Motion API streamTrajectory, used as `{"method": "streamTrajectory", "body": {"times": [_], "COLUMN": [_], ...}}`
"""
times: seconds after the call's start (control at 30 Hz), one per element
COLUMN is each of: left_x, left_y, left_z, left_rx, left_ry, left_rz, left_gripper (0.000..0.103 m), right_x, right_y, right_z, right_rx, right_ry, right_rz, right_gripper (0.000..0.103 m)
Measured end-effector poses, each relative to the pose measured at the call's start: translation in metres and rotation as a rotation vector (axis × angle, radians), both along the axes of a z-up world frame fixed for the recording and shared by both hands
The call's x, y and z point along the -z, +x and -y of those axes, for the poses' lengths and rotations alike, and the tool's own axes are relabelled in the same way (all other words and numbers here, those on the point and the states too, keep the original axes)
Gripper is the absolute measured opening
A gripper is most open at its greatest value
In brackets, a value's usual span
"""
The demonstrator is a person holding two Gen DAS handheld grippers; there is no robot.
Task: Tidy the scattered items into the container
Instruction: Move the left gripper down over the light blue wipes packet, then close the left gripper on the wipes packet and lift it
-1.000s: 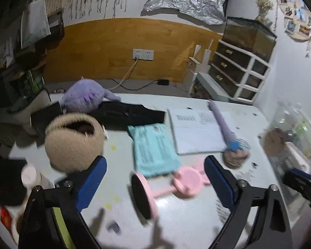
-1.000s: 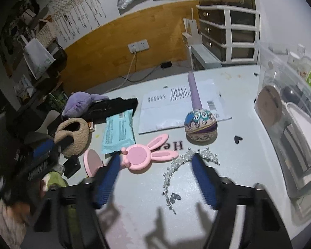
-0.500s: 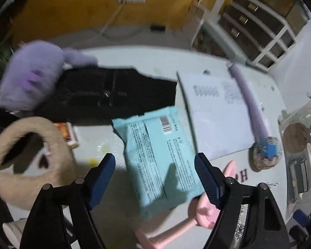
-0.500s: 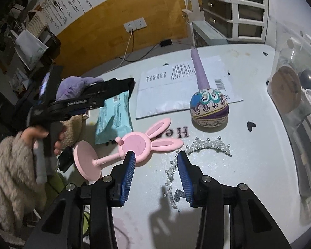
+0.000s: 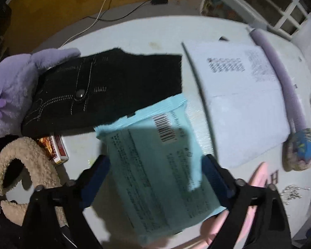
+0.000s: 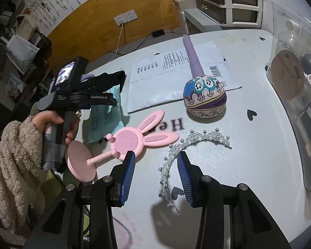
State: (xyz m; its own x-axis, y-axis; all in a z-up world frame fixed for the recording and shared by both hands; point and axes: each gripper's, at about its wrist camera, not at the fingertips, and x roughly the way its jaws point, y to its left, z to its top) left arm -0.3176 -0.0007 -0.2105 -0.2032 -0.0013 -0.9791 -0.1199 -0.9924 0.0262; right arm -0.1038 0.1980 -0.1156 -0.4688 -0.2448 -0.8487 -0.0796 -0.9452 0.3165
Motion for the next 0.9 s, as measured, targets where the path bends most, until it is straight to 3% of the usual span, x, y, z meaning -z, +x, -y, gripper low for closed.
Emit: {"method": "streamTrajectory", "body": {"times": [0.2, 0.27, 0.33, 0.43, 0.63, 0.8, 0.9], "left_x": [0.007, 0.004, 0.002, -0.002, -0.004, -0.005, -0.004], "left_y": [-0.003, 0.0, 0.005, 0.017, 0.043, 0.071, 0.088], "left_z": [0.032, 0.045, 0.057, 0.073, 0.091, 0.096, 0.103], "left_rx": [-0.06, -0.052, -0.047, -0.026, -0.001, 0.046, 0.018], "left_ry": [0.052, 0.024, 0.009, -0.005, -0.007, -0.013, 0.015], "left_rz": [0.118, 0.118, 0.12, 0.113, 0.1, 0.079, 0.091], "left_gripper": [0.097, 0.095, 0.092, 0.086, 0.084, 0.083, 0.082], "right_x": [0.0, 0.0, 0.002, 0.009, 0.044, 0.082, 0.086], "right_y": [-0.001, -0.004, -0.012, -0.027, -0.058, -0.071, -0.067], "right_z": [0.002, 0.008, 0.021, 0.051, 0.121, 0.143, 0.134], "right_rx": [-0.029, -0.073, -0.151, -0.287, -0.485, -0.505, -0.503], "right_ry": [-0.006, -0.007, -0.003, -0.009, -0.003, 0.086, 0.125], "right_rz": [0.0, 0.005, 0.003, -0.014, 0.014, 0.065, 0.047], "right_gripper": [0.043, 0.043, 0.024, 0.014, 0.014, 0.012, 0.008]}}
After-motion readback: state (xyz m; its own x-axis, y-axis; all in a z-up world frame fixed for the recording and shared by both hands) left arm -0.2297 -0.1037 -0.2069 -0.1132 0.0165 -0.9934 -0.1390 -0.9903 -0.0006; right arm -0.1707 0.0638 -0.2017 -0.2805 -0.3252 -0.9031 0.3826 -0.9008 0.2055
